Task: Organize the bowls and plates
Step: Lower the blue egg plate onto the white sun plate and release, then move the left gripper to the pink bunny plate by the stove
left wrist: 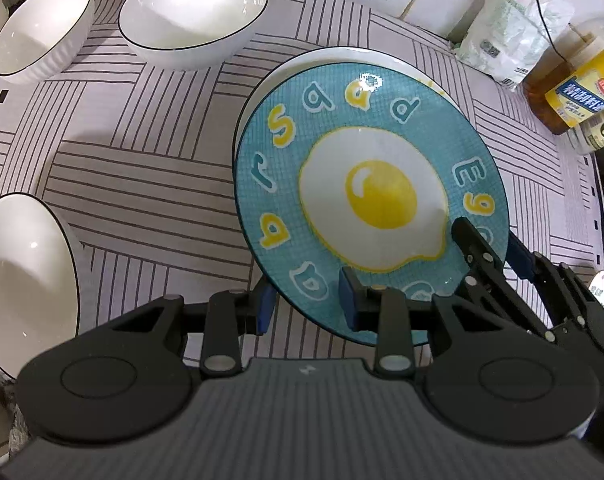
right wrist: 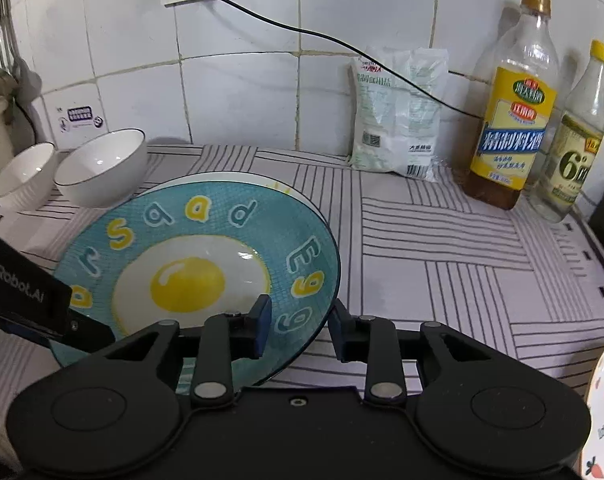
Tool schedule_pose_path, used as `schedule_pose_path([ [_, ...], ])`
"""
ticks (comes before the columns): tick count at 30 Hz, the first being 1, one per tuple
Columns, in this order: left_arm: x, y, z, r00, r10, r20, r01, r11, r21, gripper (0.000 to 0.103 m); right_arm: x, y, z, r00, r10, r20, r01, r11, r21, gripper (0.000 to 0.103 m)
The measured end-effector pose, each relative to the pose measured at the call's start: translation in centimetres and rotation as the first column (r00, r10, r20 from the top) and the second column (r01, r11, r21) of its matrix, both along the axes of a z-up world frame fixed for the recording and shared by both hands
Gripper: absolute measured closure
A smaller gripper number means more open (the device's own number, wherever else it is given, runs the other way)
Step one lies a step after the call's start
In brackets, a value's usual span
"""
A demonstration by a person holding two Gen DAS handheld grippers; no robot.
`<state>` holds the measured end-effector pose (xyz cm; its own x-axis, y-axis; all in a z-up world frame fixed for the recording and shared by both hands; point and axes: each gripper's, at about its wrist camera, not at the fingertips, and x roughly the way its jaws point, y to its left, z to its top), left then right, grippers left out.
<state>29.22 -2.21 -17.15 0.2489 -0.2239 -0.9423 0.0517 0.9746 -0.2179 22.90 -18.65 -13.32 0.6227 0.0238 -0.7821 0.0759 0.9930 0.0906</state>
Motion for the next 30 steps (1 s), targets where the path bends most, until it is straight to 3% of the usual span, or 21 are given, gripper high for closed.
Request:
schedule_pose_path([
  [13, 0.1, 0.1, -1.1, 1.0, -0.014, -0.002, 0.014, 1.0, 0.019, 0.071, 1.1, 2.1, -1.0, 1.0, 0.024, 0.02, -0.02, 0.984, -0.174, 0.067],
  [21, -2.7, -0.7, 1.5, 0.994, -0.074, 0.079, 0.069, 0.996, 0.06, 0.073, -0.6, 0.1, 0.7, 0.998, 0.014, 0.053, -0.012, 0.999, -0.049, 0.066],
  [26, -5.9, -1.6, 4.4, 0.978, -0.14, 0.157, 0.127, 0.987, 0.096, 0.066, -3.5, -2.2, 3.7, 0.995, 0.035, 0.089, -0.04, 0.998, 0.057, 0.044],
  [30, -7.8, -2.5, 6.2, 0.961, -0.193, 0.196, 0.175, 0.979, 0.102, 0.062, -6.0, -3.8, 6.1, 0.994, 0.021, 0.109, -0.026, 0.998, 0.048, 0.036],
])
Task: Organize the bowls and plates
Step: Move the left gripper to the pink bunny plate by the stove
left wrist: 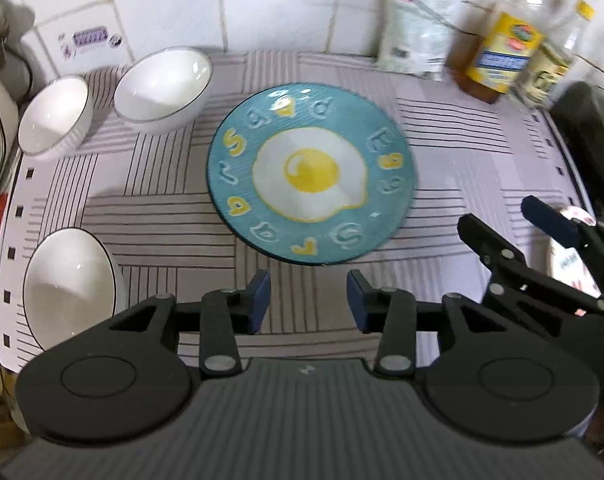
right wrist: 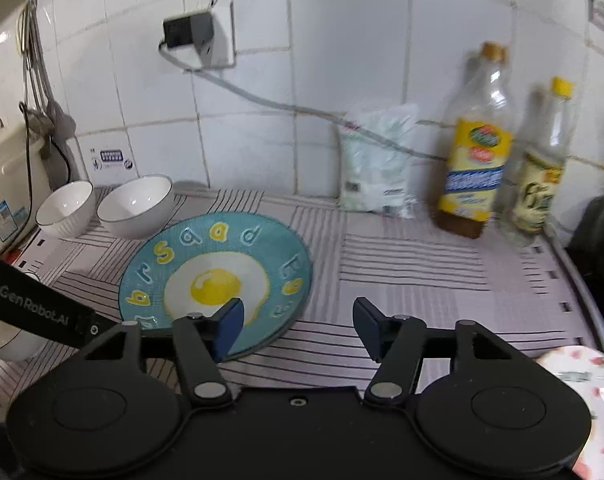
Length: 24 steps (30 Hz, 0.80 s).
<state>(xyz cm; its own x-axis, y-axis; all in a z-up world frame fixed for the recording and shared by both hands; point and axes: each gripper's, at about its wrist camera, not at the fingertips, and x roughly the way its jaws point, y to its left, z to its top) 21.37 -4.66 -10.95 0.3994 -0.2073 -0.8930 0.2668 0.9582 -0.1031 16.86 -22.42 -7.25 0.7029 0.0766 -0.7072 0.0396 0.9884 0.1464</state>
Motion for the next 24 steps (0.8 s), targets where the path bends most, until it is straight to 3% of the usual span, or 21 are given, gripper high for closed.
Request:
schedule_pose_path([
  [5, -2.5, -1.5, 2.2, 0.996, -0.07, 0.052, 0.07, 0.998, 0.004, 0.057, -3.4, -1.9, 2.4, 1.0, -0.014, 0.021, 0.015, 0.999, -0.031, 0.027],
  [12, -5.9, -4.2, 4.7, 0.977, -0.183, 0.108, 0.183, 0.983, 0.009, 0.056, -7.7, -3.7, 4.8, 1.0, -0.01, 0.022, 0.011, 0.999, -0.042, 0.023],
  [17, -8.0, -6.2, 5.6, 0.962, -0.243, 0.127, 0.243, 0.97, 0.017, 0.051, -10.6, -5.1, 5.9, 0.996, -0.073, 0.041, 0.075, 0.995, -0.064, 0.015],
  [24, -10.2, -8.8, 6.0, 0.938, -0.321, 0.13, 0.32, 0.947, 0.023, 0.041, -13.3, -7.8, 5.5, 0.984, -0.176, 0.041, 0.178, 0.984, -0.032, 0.012],
])
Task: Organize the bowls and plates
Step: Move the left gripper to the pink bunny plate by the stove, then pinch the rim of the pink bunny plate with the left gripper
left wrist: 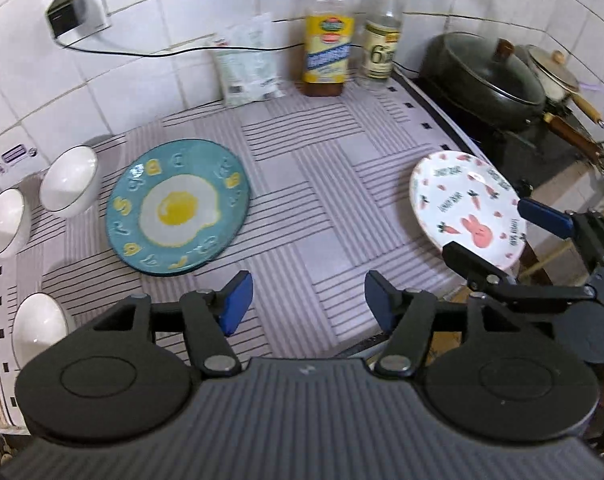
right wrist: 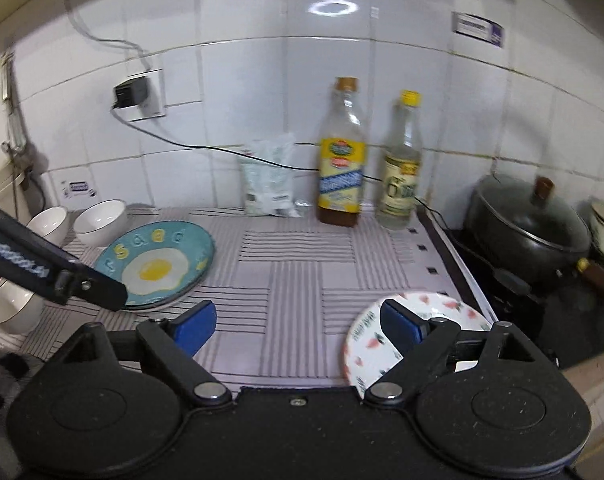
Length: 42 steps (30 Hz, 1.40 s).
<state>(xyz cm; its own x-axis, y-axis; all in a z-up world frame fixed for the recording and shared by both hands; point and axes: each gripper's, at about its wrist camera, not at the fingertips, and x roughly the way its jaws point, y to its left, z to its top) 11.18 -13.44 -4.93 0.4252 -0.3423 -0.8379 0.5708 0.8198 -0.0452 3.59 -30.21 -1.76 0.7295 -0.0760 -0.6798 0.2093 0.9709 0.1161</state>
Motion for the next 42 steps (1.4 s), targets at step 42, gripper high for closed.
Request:
schedule_pose_path([
  [42, 4.2, -15.8, -13.9, 0.996, -0.086, 0.014, 0.085, 0.996, 0.036, 0.015, -3.4, -11.2, -12.7, 0.9, -0.4, -0.177, 0.422, 0.9, 0.113, 0.011],
])
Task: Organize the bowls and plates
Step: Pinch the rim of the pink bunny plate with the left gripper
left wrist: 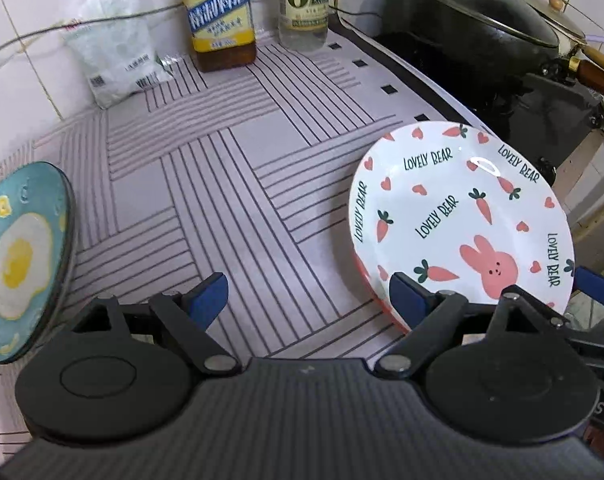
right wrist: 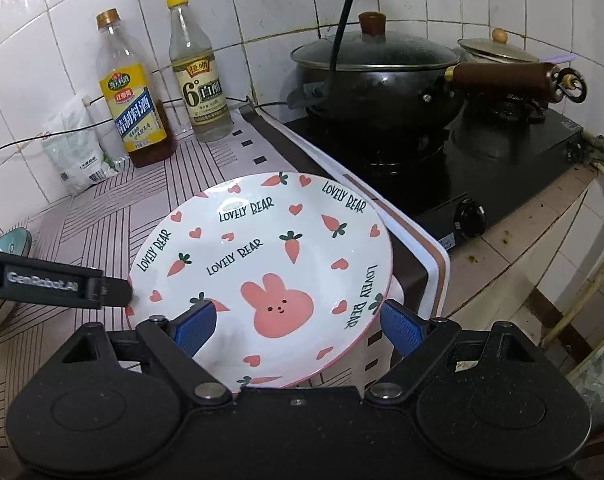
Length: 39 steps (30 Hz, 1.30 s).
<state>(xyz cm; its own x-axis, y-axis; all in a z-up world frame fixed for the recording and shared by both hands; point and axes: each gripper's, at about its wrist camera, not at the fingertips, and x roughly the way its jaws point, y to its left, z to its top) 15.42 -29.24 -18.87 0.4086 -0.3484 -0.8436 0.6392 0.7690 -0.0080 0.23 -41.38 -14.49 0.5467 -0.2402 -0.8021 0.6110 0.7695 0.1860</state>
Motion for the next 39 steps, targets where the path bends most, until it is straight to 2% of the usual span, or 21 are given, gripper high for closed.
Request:
schedule_pose_path([
  [9, 0.6, -1.6, -1.0, 0.999, -0.029, -0.044, 0.028, 0.999, -0.022, 0.016, 0.6, -0.7, -1.3, 1.0, -0.009, -0.012, 0.008, 1.0, -0.007, 0.012],
  [14, 1.0, -2.2, -1.5, 0.997, -0.037, -0.071, 0.037, 0.999, -0.01, 0.017, 0.7, -1.2, -2.2, 1.0, -0.013, 0.007, 0.013, 0.999, -0.035, 0.021],
  [18, 1.1, -2.4, -1.9, 0.996, -0.046, -0.077, 0.046, 0.999, -0.009, 0.019, 0.7, -1.2, -2.5, 1.0, -0.012, 0.014, 0.013, 0.997, -0.071, 0.024],
  [21, 1.1, -2.5, -2.2, 0.994, -0.052, -0.094, 0.051, 0.999, -0.014, 0.03, 0.4, -1.3, -2.8, 0.999, -0.03, 0.029, 0.032, 0.995, -0.091, 0.035],
  [23, 1.1, -2.5, -2.3, 0.994, -0.058, -0.097, 0.055, 0.998, -0.028, 0.036, 0.1, -1.6, -3.1, 0.999, -0.039, 0.032, 0.042, 0.994, -0.098, 0.049],
  [26, 0.8, -2.9, -2.2, 0.993, -0.087, -0.086, 0.085, 0.996, -0.021, 0.039, -0.3, -2.1, -3.3, 0.997, -0.051, 0.05, 0.056, 0.994, -0.089, 0.058],
  [30, 0.7, -3.0, -2.2, 0.991, -0.097, -0.087, 0.094, 0.995, -0.035, 0.046, -0.7, -3.0, -3.6, 0.993, -0.078, 0.086, 0.082, 0.996, -0.043, 0.063],
  [33, 0.6, -3.4, -2.1, 0.991, -0.107, -0.083, 0.104, 0.993, -0.048, 0.056, -0.7, -3.5, -3.8, 0.992, -0.086, 0.098, 0.087, 0.996, -0.011, 0.064],
  [35, 0.6, -3.6, -2.0, 0.989, -0.116, -0.094, 0.11, 0.992, -0.064, 0.066, -0.7, -3.9, -3.8, 0.992, -0.082, 0.095, 0.081, 0.997, 0.012, 0.068],
  [39, 1.0, -3.7, -2.0, 0.99, -0.081, -0.118, 0.073, 0.995, -0.075, 0.067, -1.3, -4.9, -3.9, 0.988, -0.092, 0.122, 0.083, 0.994, 0.073, 0.077],
])
